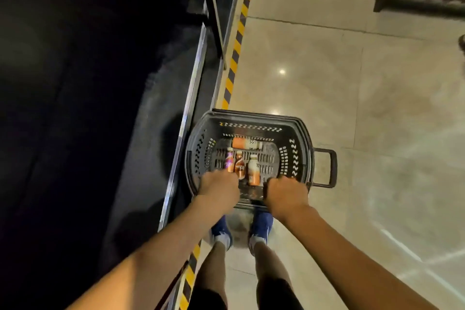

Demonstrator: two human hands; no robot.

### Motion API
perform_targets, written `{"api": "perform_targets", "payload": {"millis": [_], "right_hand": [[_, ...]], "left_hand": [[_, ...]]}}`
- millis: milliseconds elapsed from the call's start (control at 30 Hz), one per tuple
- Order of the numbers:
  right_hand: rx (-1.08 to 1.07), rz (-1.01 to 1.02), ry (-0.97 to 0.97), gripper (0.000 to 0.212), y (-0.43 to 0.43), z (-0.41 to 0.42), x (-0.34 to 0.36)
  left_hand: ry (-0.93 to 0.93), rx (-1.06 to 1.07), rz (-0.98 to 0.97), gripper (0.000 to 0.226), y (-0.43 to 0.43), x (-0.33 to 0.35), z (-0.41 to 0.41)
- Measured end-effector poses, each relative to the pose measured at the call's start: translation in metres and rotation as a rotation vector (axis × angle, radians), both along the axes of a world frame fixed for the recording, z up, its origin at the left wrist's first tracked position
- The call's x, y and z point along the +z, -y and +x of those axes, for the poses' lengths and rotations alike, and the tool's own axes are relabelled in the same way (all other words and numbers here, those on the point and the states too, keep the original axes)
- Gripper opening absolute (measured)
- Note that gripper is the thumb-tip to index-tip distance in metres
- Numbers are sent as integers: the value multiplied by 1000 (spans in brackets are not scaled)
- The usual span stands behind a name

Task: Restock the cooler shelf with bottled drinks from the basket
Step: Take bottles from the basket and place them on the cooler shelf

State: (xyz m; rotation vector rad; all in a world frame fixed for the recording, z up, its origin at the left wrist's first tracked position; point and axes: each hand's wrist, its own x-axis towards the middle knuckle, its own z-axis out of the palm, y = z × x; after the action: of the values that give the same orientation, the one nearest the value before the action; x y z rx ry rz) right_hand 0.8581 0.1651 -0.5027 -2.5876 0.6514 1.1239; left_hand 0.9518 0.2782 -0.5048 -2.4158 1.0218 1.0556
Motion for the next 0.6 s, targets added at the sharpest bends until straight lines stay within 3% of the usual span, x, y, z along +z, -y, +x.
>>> {"api": "perform_targets", "payload": {"millis": [167,267,333,467,533,600], "right_hand": [[138,-16,-126,34,1,32,-171],[80,4,-140,32,3,44,-271],[-116,87,-149,31,5,45,-334],[-801,307,-94,39,9,37,-446],[-965,304,-73,38,5,35,-494],[-988,226,-50,47,1,34,-540]], "left_hand": [[-33,-76,30,21,19,-169,37],[-85,5,41,21,22,-272,53],[-110,155,33,26,19,-339,58],[-154,531,-47,29,6,-450,59],[-171,722,-74,31,1,-496,58],[-186,879,-117,36,0,-535,58]]}}
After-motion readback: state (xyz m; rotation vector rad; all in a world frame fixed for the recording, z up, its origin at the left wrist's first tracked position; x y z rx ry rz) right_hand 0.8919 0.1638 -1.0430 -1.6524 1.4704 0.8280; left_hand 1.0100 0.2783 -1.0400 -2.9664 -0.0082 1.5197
